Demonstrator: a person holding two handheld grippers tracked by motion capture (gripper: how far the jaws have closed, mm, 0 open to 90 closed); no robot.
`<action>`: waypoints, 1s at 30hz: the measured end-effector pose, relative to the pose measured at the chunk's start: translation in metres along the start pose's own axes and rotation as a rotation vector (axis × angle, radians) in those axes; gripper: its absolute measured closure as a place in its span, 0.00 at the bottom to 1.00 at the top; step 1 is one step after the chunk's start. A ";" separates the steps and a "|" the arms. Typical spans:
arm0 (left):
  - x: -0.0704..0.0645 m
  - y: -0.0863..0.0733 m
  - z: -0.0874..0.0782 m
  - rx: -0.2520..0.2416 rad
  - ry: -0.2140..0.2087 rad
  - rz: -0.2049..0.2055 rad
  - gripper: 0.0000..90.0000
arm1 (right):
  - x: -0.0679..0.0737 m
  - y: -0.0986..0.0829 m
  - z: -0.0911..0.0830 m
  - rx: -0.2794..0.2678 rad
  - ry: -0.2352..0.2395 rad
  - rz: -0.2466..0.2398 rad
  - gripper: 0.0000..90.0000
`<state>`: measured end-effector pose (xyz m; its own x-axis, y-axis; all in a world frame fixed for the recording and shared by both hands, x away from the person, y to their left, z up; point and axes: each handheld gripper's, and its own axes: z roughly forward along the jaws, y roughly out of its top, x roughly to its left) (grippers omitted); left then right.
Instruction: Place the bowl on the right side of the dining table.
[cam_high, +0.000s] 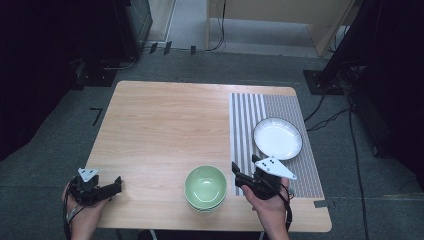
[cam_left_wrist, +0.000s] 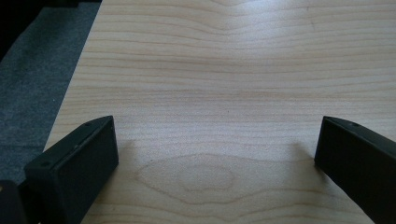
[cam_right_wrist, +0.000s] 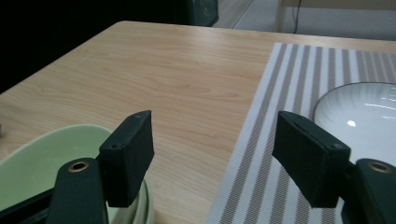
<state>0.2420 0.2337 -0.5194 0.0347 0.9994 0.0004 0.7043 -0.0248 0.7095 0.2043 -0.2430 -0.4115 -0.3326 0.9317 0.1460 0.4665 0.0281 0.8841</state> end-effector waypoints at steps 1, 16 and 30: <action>0.000 0.000 0.000 0.000 0.000 0.000 0.00 | 0.001 0.002 0.001 0.002 0.021 0.009 0.31; 0.002 0.002 -0.006 -0.019 0.029 -0.013 0.04 | 0.021 -0.008 0.008 0.000 0.099 -0.003 0.47; -0.039 0.017 -0.037 -0.141 -0.109 0.007 0.05 | 0.021 -0.021 0.018 0.094 0.184 0.008 0.61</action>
<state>0.2263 0.1955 -0.4807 0.1215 0.9904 -0.0658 0.5974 -0.0200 0.8017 0.2023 -0.2174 -0.4346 -0.4689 0.8503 0.2390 0.5414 0.0630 0.8384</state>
